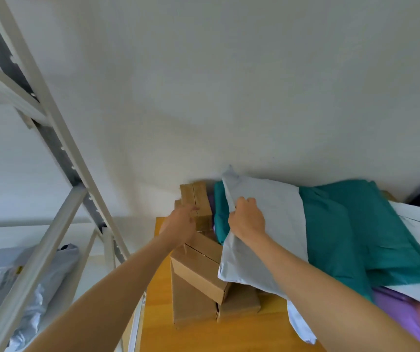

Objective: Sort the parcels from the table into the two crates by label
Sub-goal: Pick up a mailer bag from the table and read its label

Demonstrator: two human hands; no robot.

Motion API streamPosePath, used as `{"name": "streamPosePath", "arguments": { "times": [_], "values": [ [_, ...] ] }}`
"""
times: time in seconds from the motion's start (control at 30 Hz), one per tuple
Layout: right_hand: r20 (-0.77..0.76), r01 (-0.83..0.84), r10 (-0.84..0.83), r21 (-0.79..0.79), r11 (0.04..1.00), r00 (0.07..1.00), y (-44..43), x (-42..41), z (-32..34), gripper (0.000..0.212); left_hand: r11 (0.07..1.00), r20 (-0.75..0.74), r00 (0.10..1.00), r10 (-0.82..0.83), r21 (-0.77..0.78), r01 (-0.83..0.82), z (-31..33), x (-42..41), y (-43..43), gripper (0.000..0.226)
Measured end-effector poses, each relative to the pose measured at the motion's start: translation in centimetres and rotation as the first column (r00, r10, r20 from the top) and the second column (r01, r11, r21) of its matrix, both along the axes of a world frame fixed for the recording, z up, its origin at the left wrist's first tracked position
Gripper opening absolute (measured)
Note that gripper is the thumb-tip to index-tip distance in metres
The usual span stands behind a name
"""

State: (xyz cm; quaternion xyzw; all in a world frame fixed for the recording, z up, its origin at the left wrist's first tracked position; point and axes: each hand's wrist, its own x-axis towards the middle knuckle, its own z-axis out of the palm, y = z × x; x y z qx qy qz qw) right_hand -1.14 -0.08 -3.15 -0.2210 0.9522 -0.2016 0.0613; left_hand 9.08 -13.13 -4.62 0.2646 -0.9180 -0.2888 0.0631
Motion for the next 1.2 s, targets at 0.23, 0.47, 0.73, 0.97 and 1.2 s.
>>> {"name": "streamPosePath", "arguments": {
  "times": [0.23,0.47,0.73,0.97,1.2],
  "values": [
    [0.075,0.053,-0.039,-0.182,0.982,0.996,3.1,-1.3,5.2,0.005,0.979,-0.067,0.992,-0.106,0.167,0.116,0.3,-2.0,3.0,0.041],
    [0.209,0.134,-0.068,-0.320,0.938,0.975,7.9,-3.7,10.7,0.016,0.886,-0.077,0.988,-0.134,0.437,0.154,1.6,-4.7,6.9,0.042],
    [0.425,0.227,0.052,-0.579,0.783,0.904,14.3,-3.3,16.4,0.008,0.500,-0.004,0.981,0.192,0.861,-0.095,3.5,-6.9,12.9,0.023],
    [0.467,0.230,0.186,-0.696,0.680,0.864,19.1,-2.5,19.4,0.010,0.031,0.038,0.960,0.276,0.998,-0.048,3.6,-5.9,17.2,0.045],
    [0.496,0.254,0.197,-0.698,0.669,0.846,23.8,-2.6,20.0,0.012,0.031,0.033,0.992,0.125,0.999,-0.037,4.0,-4.3,19.4,0.047]
  ]
}}
